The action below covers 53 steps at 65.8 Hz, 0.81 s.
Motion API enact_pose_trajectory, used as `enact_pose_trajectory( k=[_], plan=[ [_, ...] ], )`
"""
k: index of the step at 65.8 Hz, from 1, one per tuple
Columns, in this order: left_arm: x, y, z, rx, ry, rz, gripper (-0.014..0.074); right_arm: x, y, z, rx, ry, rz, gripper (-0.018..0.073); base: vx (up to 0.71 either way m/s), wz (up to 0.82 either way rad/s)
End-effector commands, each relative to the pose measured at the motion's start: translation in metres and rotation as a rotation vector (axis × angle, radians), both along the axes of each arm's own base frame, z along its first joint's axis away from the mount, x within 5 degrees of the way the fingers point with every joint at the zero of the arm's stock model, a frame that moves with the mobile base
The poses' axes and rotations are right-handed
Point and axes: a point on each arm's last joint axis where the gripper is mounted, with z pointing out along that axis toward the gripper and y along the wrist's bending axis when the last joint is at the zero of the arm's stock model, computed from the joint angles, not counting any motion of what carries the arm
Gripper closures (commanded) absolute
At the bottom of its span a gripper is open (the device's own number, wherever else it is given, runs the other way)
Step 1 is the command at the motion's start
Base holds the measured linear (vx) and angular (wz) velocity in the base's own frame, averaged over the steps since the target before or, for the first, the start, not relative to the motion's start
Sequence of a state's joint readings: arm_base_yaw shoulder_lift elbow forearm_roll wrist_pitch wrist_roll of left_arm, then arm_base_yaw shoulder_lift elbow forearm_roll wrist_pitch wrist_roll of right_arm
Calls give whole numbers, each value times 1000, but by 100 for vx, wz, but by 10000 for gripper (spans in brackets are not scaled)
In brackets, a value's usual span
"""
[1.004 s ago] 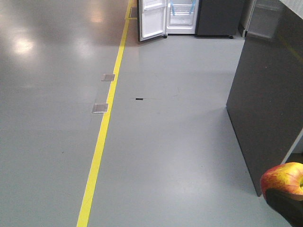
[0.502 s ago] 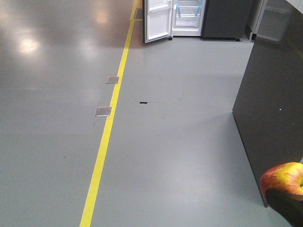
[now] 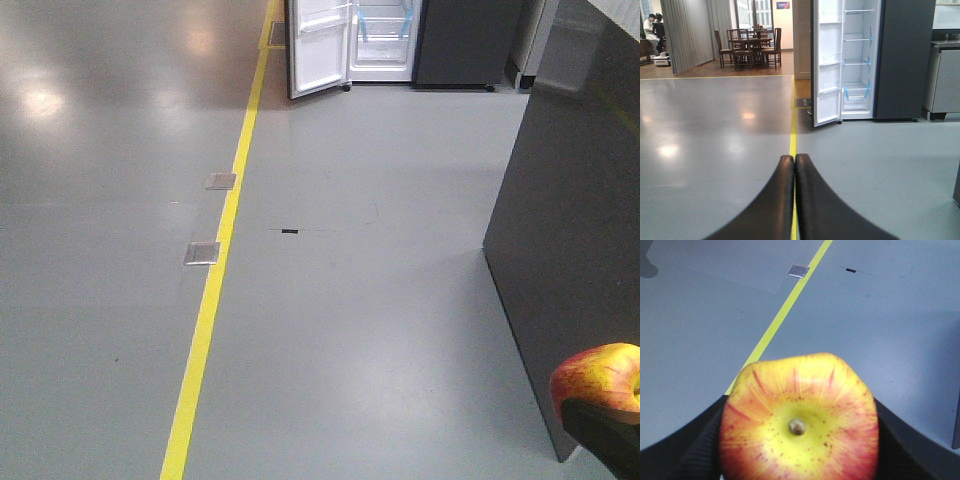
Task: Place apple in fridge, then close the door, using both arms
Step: 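Drive the base toward the open white refrigerator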
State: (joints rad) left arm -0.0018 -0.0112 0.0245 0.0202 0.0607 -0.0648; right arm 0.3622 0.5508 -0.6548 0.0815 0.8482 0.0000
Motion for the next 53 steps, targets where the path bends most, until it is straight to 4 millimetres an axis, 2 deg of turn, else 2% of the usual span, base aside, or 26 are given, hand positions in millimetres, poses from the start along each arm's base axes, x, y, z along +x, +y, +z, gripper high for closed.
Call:
enact_pose_trajectory(
  k=[1, 53],
  plan=[
    [0, 0, -2, 0, -59, 1, 602, 3, 1, 13, 34, -82, -7, 215, 18, -9],
    [0, 0, -2, 0, -59, 1, 602, 3, 1, 13, 34, -82, -7, 215, 20, -8]
  ],
)
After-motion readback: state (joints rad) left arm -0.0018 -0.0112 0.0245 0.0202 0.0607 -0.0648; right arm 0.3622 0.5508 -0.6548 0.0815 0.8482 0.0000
